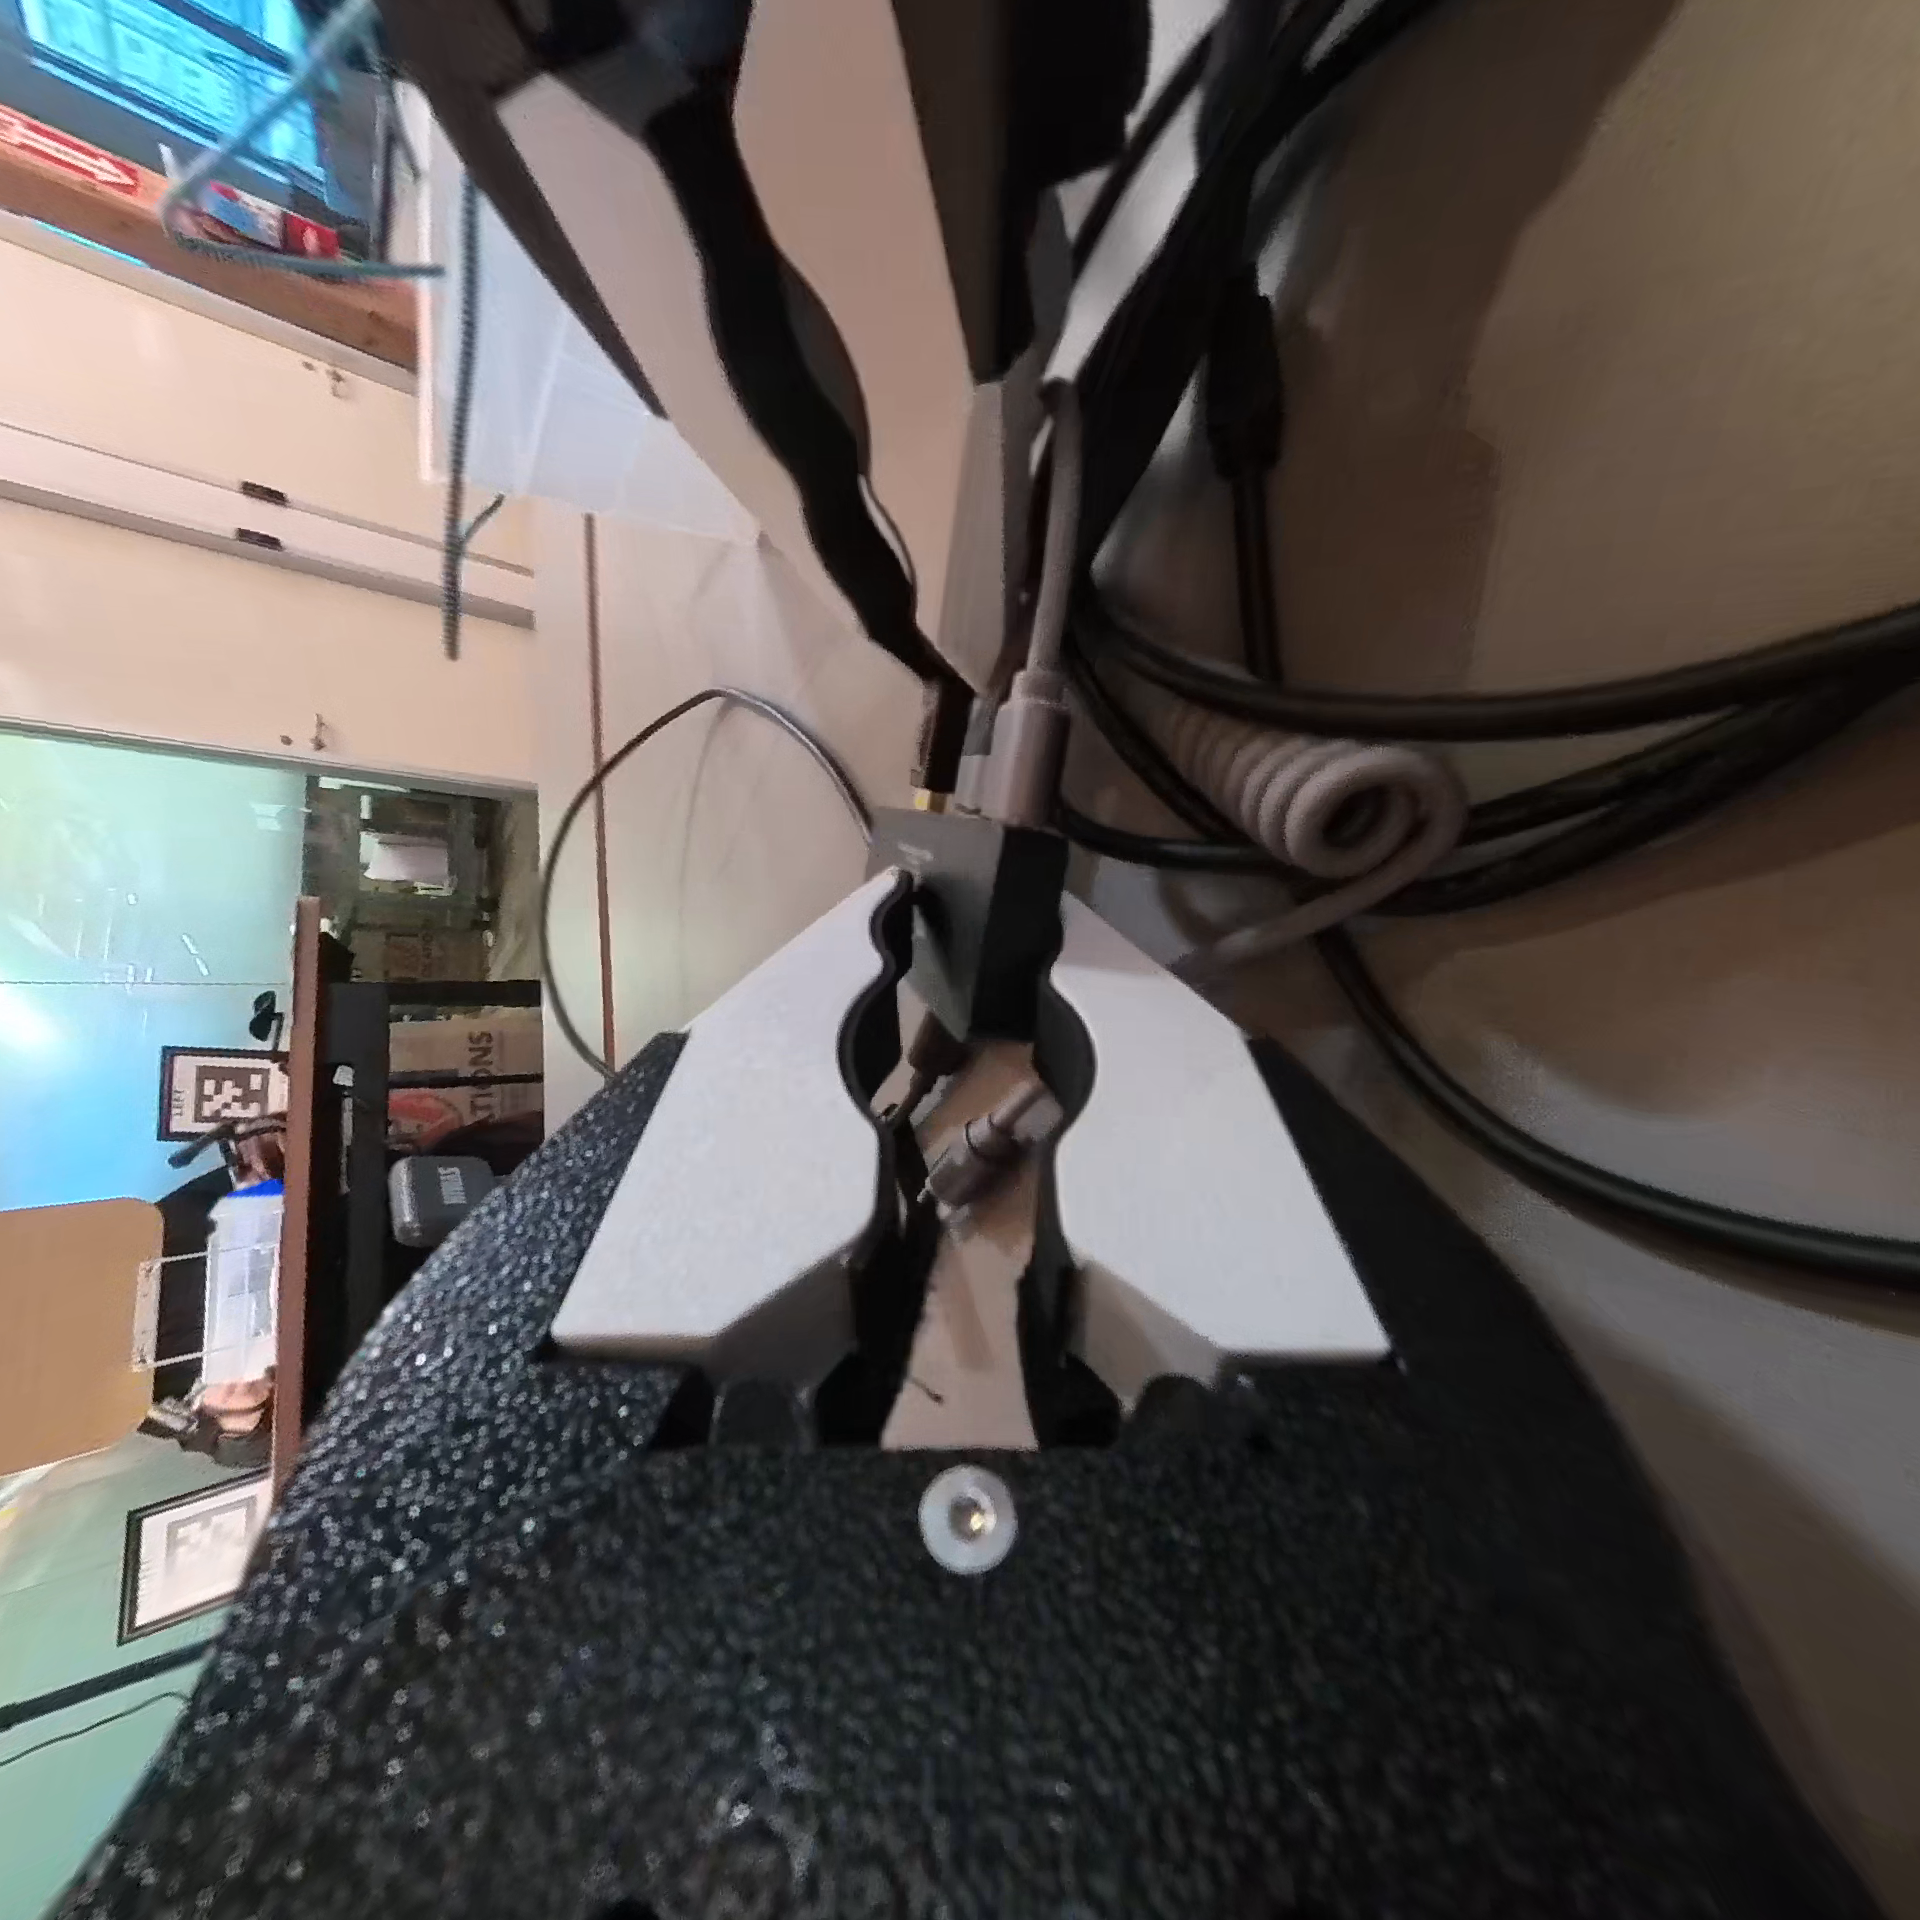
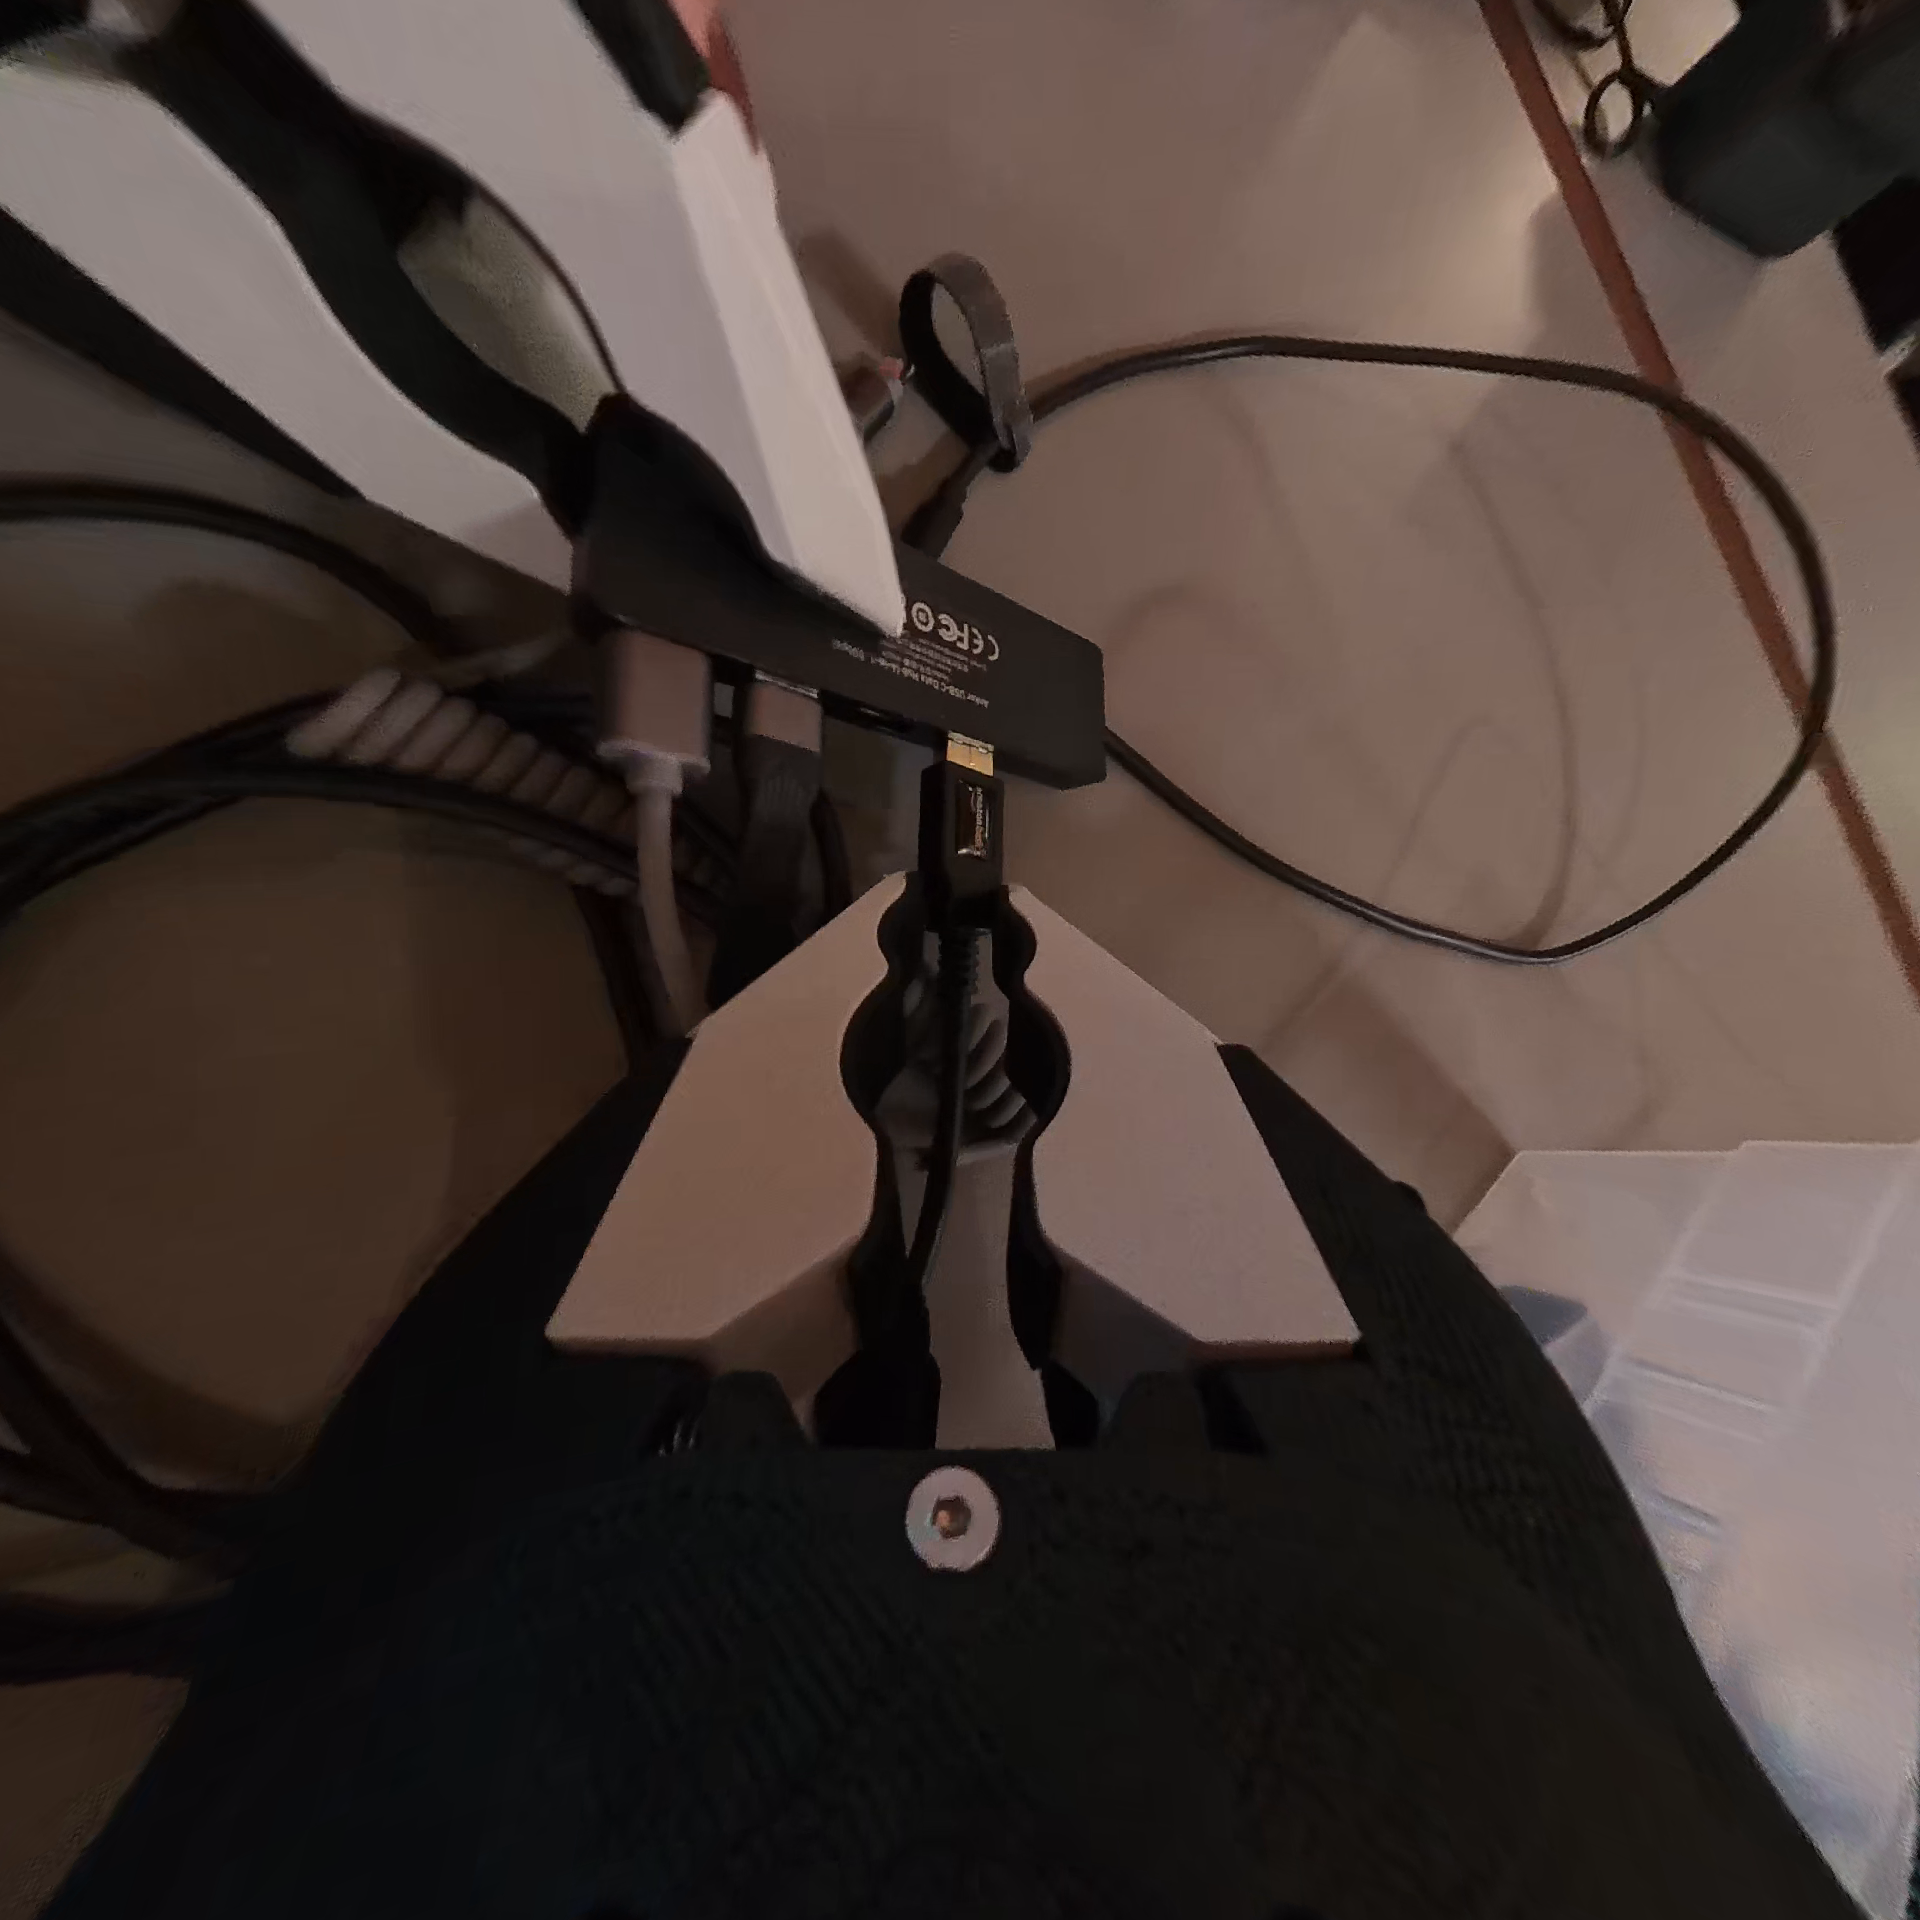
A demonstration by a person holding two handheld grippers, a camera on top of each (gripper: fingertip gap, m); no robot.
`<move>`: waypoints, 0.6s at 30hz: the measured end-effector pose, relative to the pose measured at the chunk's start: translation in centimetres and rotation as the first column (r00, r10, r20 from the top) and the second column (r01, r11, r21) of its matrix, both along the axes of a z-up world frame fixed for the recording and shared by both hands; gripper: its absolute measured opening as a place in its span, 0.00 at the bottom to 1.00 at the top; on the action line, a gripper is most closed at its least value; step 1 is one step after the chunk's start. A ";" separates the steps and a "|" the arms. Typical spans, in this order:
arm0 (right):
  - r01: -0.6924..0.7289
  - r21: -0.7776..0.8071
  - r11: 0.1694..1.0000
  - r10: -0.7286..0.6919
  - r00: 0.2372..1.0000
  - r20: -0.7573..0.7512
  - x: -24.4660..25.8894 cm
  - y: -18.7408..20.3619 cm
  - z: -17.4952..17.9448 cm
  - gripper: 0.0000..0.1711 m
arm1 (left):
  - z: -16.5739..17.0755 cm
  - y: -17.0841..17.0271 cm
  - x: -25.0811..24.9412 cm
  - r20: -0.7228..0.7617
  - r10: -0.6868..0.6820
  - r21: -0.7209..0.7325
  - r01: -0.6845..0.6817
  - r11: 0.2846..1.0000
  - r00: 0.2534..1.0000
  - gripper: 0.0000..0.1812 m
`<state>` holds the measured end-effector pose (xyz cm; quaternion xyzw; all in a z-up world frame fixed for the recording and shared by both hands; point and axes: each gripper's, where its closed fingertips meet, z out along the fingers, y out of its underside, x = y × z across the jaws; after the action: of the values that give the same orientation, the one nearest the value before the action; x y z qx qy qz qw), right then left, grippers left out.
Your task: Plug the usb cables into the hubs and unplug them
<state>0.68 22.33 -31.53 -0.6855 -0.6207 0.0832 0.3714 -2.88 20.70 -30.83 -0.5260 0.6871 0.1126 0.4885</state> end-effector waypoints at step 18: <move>-0.196 -0.073 0.978 0.179 0.965 -0.190 -1.6 -4.2 4.5 0.06 | 6.0 -4.5 0.2 0.322 -0.072 -0.350 0.190 0.917 0.944 0.07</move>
<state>-0.92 18.17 -27.04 -0.6296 -0.6416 0.2086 0.3853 -2.70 16.20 -24.87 -0.5730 0.6469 -0.1366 0.4842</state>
